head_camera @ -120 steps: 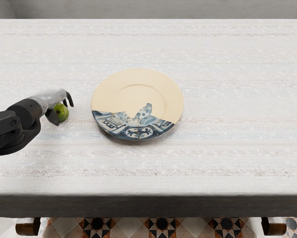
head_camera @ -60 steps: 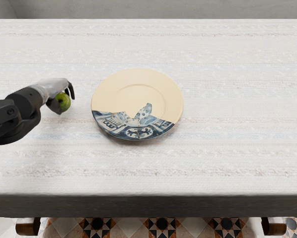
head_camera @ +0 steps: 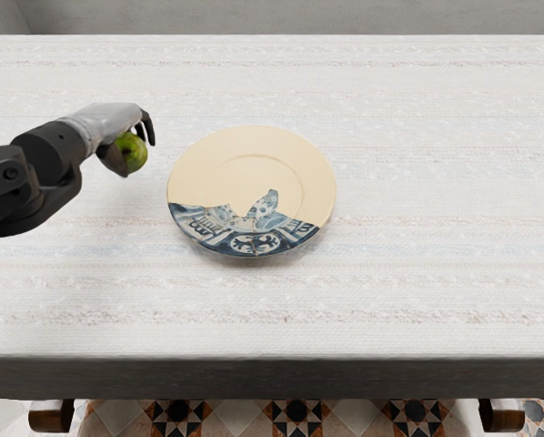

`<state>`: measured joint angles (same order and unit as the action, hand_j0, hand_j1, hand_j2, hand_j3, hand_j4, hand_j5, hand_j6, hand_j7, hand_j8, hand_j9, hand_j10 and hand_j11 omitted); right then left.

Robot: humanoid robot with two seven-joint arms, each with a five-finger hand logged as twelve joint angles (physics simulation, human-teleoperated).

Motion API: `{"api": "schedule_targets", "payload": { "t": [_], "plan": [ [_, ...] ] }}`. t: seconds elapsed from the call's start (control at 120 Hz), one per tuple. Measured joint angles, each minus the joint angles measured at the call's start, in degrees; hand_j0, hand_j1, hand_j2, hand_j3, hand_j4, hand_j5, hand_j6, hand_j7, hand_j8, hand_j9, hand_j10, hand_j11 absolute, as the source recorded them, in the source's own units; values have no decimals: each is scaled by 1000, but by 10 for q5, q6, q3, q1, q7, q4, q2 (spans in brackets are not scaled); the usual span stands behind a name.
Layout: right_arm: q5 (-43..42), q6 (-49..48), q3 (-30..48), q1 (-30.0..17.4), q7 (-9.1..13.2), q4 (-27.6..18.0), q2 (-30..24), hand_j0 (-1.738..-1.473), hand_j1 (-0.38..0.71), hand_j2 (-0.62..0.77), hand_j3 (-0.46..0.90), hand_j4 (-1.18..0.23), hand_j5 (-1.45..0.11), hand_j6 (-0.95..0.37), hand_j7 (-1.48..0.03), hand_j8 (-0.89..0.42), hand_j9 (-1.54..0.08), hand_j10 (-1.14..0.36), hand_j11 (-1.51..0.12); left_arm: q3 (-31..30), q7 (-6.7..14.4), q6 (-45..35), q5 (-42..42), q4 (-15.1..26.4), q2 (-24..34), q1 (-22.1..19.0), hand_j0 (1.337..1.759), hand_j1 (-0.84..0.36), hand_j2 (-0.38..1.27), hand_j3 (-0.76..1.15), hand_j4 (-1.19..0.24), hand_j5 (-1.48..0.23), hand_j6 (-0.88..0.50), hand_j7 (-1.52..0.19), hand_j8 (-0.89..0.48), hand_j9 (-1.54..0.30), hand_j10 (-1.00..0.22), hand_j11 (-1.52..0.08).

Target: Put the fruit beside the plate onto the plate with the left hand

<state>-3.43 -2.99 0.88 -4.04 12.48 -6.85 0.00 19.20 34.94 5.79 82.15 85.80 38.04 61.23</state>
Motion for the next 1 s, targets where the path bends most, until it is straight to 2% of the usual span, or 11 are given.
{"api": "schedule_targets", "payload": {
  "t": [0.117,0.433,0.675,0.85,1.0],
  "plan": [
    [0,0,0,0,0,0,0,-1658,-349,0,0,0,0,0,0,0,0,0,0,10,0,0,0,2,-16,2,1652,-217,112,0,-518,-821,-395,-778,-308,-775,-413,-787],
    [0,0,0,0,0,0,0,-1658,-349,0,0,0,0,0,0,0,0,0,0,33,0,2,-10,-9,-108,7,1653,-207,115,0,-508,-820,-408,-765,-321,-765,-431,-777],
    [0,0,0,0,0,0,0,-1658,-349,0,0,0,0,0,0,0,0,0,0,31,0,3,-11,-55,-174,9,1654,-219,125,0,-504,-817,-404,-764,-317,-763,-428,-770],
    [0,0,0,0,0,0,0,-1658,-349,0,0,0,0,0,0,0,0,0,0,25,0,4,-9,-104,-219,6,1654,-220,127,0,-509,-811,-403,-762,-318,-763,-427,-770],
    [0,0,0,0,0,0,0,-1658,-349,0,0,0,0,0,0,0,0,0,0,16,0,3,-8,-130,-223,6,1653,-225,126,0,-509,-812,-398,-764,-315,-765,-421,-772]
  ]
}}
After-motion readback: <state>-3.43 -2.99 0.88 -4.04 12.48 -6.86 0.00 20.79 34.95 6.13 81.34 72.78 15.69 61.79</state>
